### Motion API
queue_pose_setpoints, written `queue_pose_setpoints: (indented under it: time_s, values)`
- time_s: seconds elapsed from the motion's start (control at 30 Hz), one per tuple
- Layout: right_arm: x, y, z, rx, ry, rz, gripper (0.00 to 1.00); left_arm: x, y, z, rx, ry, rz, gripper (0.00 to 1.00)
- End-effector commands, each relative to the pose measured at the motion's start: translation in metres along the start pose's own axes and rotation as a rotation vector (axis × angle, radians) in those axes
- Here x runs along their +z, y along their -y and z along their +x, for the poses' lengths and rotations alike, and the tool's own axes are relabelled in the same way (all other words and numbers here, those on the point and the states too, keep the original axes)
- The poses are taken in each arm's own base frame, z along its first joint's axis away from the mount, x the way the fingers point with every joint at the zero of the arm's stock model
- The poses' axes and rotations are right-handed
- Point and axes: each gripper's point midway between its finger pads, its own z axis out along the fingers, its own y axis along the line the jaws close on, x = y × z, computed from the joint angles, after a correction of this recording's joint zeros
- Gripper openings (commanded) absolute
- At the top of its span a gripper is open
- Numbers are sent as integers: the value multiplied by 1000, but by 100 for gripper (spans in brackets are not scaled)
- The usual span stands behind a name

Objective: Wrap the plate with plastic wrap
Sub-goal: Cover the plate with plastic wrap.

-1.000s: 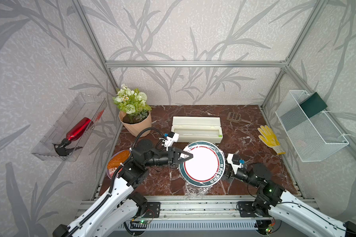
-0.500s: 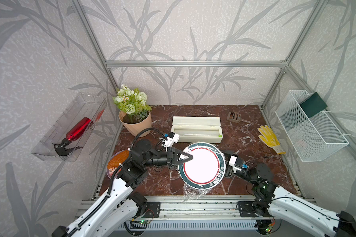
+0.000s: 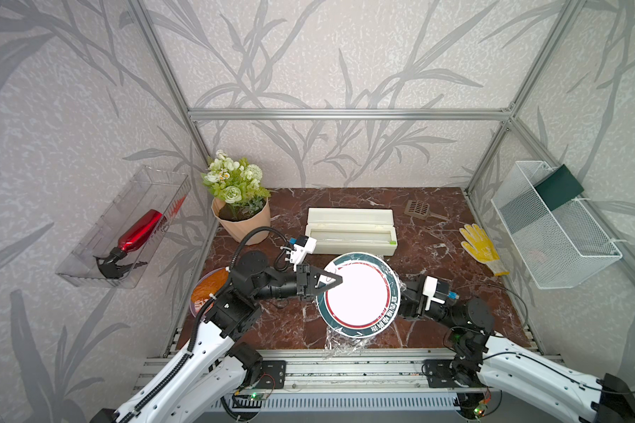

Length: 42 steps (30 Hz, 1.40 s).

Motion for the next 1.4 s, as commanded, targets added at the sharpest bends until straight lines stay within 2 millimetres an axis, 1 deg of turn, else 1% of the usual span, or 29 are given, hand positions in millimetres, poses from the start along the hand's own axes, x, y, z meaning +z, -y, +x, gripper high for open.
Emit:
queue_pose_setpoints:
  time_s: [0.0,0.1,0.27,0.4,0.53,0.6,0.73,0.87,0.93,1.07,1.13,1.2,1.23,1.3,1.37]
  values:
    - [-7,-8,10,122,-30,-28,0,0,12,-14,82,72,37,15]
    - [-9,-10,19,184,-62,-28,0,2,8,-20,86,98,44,15]
    - [-8,-8,37,248,-115,-13,0,5,10,-25,76,115,91,15]
    - [-3,0,53,260,-144,18,0,8,10,-26,50,121,134,14]
    - [5,2,60,281,-147,16,0,6,9,-26,64,142,132,14]
    - [10,-2,60,299,-139,-8,0,4,8,-27,74,156,123,12]
    - [18,-10,53,334,-89,-57,0,3,-3,-31,87,191,71,11]
    - [22,-14,41,391,-20,-86,1,1,-21,-35,100,233,-6,11]
    - [26,-16,38,423,-12,-104,2,1,-29,-37,101,244,-38,11]
    - [32,-31,33,429,-7,-163,5,1,-45,-42,96,275,-92,11]
    - [32,-35,32,434,-7,-176,8,1,-49,-43,94,285,-105,11]
    - [31,-37,32,437,-7,-182,18,1,-52,-44,91,290,-114,11]
    - [29,-36,33,437,-7,-176,24,1,-53,-45,93,294,-119,11]
    - [24,-34,37,432,-11,-151,30,1,-54,-46,95,299,-123,11]
    - [17,-28,45,427,-31,-99,37,0,-53,-48,97,307,-122,11]
